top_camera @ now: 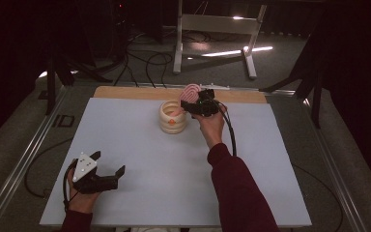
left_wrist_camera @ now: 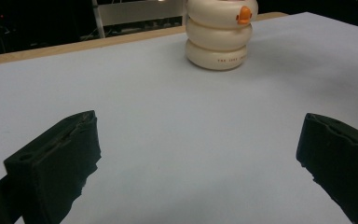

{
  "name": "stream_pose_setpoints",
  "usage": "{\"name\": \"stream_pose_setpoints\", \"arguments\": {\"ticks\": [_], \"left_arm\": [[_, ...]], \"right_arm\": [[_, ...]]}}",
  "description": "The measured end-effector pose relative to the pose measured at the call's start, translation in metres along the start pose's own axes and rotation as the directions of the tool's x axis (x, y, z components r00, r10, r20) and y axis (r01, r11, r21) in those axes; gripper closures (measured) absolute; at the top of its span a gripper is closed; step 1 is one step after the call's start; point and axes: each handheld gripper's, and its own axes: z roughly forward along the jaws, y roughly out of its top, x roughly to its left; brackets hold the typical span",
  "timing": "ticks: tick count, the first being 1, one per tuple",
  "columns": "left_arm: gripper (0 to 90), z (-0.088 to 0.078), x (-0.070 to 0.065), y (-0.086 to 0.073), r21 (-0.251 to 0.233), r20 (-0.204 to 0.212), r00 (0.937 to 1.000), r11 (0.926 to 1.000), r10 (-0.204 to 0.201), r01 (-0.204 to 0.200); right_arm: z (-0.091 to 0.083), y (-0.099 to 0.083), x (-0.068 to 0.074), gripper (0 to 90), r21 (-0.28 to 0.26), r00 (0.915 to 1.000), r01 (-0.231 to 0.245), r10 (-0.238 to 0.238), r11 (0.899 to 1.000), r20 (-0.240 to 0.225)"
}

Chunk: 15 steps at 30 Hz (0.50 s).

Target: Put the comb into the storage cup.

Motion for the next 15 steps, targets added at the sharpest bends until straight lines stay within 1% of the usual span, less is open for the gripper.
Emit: {"name": "stream_pose_setpoints", "arguments": {"ticks": [6, 15], "left_arm": [[0.2, 0.0002, 0.0000, -0.0001, 0.001, 0.000, 1.0000, 1.0000, 0.001, -0.001], [0.2, 0.0008, -0.0006, -0.0004, 0.003, 0.000, 1.0000, 1.0000, 0.001, -0.001]], "right_arm": [[-0.0039, -0.0011, -0.0018, 22.7, -0.001, 0.9998, 0.021, -0.021, 1.000, 0.001], [-0.0086, -0.0034, -0.0078, 18.8, -0.003, 0.9996, 0.027, -0.027, 1.000, 0.002]]}}
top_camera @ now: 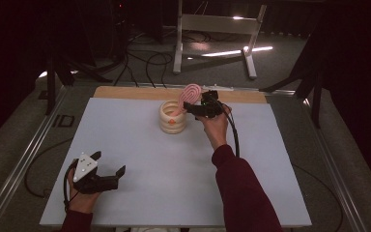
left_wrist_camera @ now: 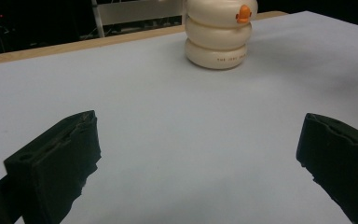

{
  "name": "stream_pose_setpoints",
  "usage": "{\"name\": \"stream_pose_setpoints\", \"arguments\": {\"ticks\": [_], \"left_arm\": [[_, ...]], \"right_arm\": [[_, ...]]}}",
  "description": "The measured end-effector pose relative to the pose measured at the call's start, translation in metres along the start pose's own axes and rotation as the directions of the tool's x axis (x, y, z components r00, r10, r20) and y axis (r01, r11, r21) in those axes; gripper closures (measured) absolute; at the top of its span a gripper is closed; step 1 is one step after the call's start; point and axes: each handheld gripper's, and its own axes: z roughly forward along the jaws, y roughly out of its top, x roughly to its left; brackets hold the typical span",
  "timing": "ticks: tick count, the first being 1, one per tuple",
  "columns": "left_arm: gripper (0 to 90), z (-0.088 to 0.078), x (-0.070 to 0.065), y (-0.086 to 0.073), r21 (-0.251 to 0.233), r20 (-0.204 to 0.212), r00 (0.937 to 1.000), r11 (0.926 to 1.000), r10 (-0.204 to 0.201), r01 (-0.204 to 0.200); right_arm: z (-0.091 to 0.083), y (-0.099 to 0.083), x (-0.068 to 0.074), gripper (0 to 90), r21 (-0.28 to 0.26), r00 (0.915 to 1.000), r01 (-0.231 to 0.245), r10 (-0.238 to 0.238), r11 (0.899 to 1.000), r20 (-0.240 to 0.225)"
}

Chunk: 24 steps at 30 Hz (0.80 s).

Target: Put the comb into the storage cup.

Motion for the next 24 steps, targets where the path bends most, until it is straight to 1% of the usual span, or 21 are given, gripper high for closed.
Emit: {"name": "stream_pose_setpoints", "arguments": {"ticks": [3, 14, 24], "left_arm": [[0.3, 0.000, 0.000, 0.000, 0.000, 0.000, 1.0000, 1.0000, -0.001, 0.001], [0.2, 0.000, 0.000, 0.000, 0.001, 0.000, 1.0000, 1.0000, 0.000, 0.000], [0.2, 0.001, -0.001, 0.000, 0.004, 0.003, 1.0000, 1.0000, 0.000, 0.000]], "right_arm": [[-0.001, -0.001, -0.001, 17.4, 0.010, 1.0000, 0.005, -0.005, 1.000, 0.001], [-0.005, -0.003, -0.004, 13.5, 0.018, 0.9996, 0.025, -0.025, 1.000, 0.013], [-0.012, -0.004, -0.006, 10.1, 0.024, 0.9978, 0.063, -0.063, 0.998, 0.020]]}}
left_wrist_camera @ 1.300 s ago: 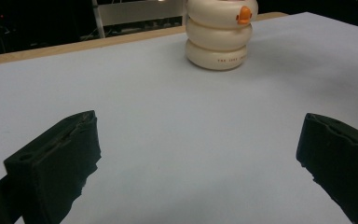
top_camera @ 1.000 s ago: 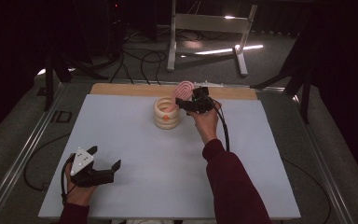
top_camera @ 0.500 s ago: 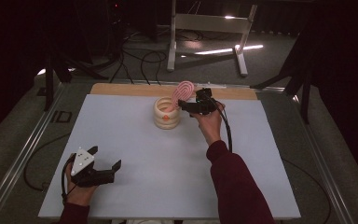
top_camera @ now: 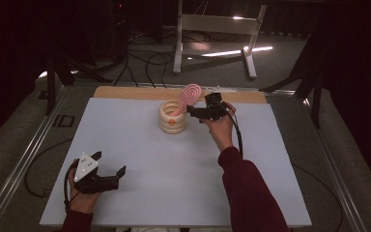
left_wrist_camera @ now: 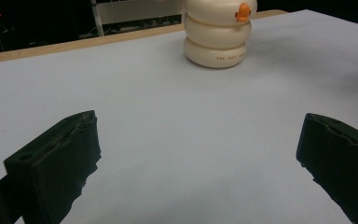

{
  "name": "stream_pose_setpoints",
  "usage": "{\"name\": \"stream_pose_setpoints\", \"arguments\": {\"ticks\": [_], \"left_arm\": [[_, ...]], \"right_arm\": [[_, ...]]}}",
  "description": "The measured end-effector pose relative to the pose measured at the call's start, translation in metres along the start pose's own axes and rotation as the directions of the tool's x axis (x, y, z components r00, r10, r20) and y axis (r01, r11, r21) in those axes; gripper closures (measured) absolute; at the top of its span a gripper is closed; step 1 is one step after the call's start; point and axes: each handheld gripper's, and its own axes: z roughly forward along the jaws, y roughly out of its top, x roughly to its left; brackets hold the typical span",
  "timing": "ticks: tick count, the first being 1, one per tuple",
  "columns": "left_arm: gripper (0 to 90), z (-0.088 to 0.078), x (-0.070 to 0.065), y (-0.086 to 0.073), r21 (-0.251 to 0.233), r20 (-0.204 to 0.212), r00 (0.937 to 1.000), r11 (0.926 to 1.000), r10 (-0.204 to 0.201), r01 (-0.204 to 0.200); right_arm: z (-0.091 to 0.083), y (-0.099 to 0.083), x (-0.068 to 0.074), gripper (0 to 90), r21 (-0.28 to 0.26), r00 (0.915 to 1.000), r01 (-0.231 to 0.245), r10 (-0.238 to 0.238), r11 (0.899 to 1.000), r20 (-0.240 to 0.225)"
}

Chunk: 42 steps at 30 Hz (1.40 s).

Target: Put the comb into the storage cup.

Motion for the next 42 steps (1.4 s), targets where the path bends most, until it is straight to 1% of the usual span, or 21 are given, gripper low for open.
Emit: {"name": "stream_pose_setpoints", "arguments": {"ticks": [4, 9, 15, 17, 19, 23, 32, 37, 39, 42], "left_arm": [[0.2, 0.000, 0.000, 0.000, 0.000, 0.000, 1.0000, 1.0000, 0.000, 0.000], [0.2, 0.000, 0.000, 0.000, 0.001, 0.000, 1.0000, 1.0000, 0.000, 0.000], [0.2, 0.000, 0.000, 0.000, 0.000, -0.003, 1.0000, 1.0000, -0.002, 0.002], [0.2, 0.000, 0.000, 0.000, 0.001, -0.004, 1.0000, 1.0000, -0.001, 0.001], [0.2, -0.001, 0.000, -0.001, -0.001, -0.005, 1.0000, 1.0000, -0.002, 0.002], [0.2, 0.000, 0.000, 0.000, 0.002, -0.005, 1.0000, 1.0000, 0.000, 0.000], [0.2, -0.001, 0.000, -0.001, -0.001, -0.007, 1.0000, 1.0000, -0.003, 0.003], [0.2, 0.000, 0.000, -0.001, 0.001, -0.010, 0.9999, 1.0000, -0.002, 0.002], [0.2, 0.000, 0.000, -0.001, 0.000, -0.012, 0.9999, 1.0000, -0.002, 0.002], [0.2, 0.000, 0.000, 0.000, 0.000, -0.016, 0.9999, 1.0000, -0.004, 0.004]], "right_arm": [[-0.002, -0.001, -0.001, 9.3, -0.003, 0.9999, 0.014, -0.014, 1.000, -0.002], [-0.006, -0.002, -0.002, 7.5, 0.002, 0.9996, 0.026, -0.026, 1.000, 0.009], [-0.009, -0.003, -0.004, 7.5, 0.006, 0.9990, 0.044, -0.044, 0.999, -0.002], [-0.011, -0.004, -0.006, 7.6, 0.004, 0.9982, 0.060, -0.060, 0.998, -0.005], [-0.012, -0.005, -0.006, 7.6, -0.001, 0.9982, 0.060, -0.060, 0.998, -0.004], [-0.014, -0.010, -0.010, 7.7, 0.006, 0.9986, 0.052, -0.052, 0.999, -0.003], [-0.024, -0.021, -0.017, 7.7, -0.012, 0.9989, 0.045, -0.045, 0.999, -0.015], [-0.031, -0.028, -0.020, 7.7, -0.016, 0.9978, 0.066, -0.066, 0.998, -0.009], [-0.037, -0.032, -0.021, 7.7, -0.030, 0.9968, 0.079, -0.079, 0.996, -0.013], [-0.043, -0.037, -0.021, 7.7, -0.041, 0.9969, 0.075, -0.076, 0.996, -0.019]]}}
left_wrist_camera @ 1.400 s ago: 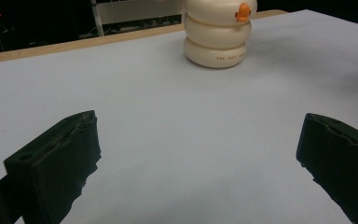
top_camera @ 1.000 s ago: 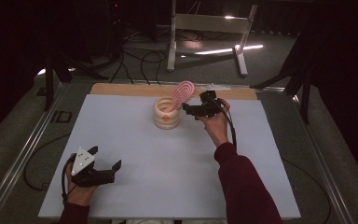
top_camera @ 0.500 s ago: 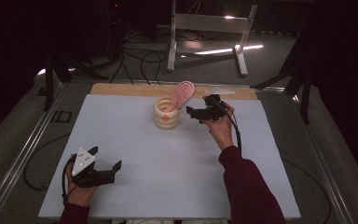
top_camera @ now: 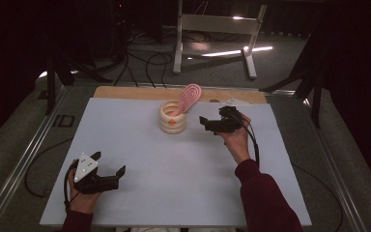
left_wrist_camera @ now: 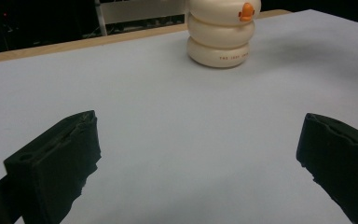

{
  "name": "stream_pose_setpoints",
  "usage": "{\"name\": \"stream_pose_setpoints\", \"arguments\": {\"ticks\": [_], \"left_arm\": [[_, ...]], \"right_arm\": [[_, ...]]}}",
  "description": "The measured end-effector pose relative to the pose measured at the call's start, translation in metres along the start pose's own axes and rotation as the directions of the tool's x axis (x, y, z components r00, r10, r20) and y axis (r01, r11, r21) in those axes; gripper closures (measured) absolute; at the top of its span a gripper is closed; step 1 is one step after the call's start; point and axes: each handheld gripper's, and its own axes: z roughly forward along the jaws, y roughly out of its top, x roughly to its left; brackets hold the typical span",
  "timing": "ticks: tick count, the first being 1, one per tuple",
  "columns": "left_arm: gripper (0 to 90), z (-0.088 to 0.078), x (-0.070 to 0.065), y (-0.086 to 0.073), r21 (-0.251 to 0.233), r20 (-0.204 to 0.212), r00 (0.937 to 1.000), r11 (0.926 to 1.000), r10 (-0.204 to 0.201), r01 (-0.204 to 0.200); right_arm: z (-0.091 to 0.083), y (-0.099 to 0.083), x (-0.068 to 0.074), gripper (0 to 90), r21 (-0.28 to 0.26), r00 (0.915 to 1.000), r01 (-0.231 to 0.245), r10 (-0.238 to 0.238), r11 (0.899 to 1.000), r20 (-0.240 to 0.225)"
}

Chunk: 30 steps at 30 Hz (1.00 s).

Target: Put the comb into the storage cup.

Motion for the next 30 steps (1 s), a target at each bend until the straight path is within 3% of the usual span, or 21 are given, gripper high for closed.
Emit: {"name": "stream_pose_setpoints", "arguments": {"ticks": [12, 24, 30], "left_arm": [[0.2, 0.000, 0.001, 0.000, 0.006, -0.020, 0.9997, 0.9999, -0.012, 0.012], [0.2, -0.001, 0.003, 0.000, 0.002, -0.026, 0.9995, 0.9998, -0.019, 0.019], [0.2, -0.002, 0.004, 0.001, -0.003, -0.030, 0.9994, 0.9998, -0.020, 0.020]], "right_arm": [[-0.020, -0.024, -0.005, 8.2, -0.015, 0.9993, -0.028, 0.027, 0.999, -0.027], [-0.050, -0.057, -0.004, 8.3, -0.038, 0.9988, 0.047, -0.047, 0.998, 0.015], [-0.066, -0.072, 0.002, 8.3, -0.073, 0.9926, 0.115, -0.112, 0.991, 0.047]]}}
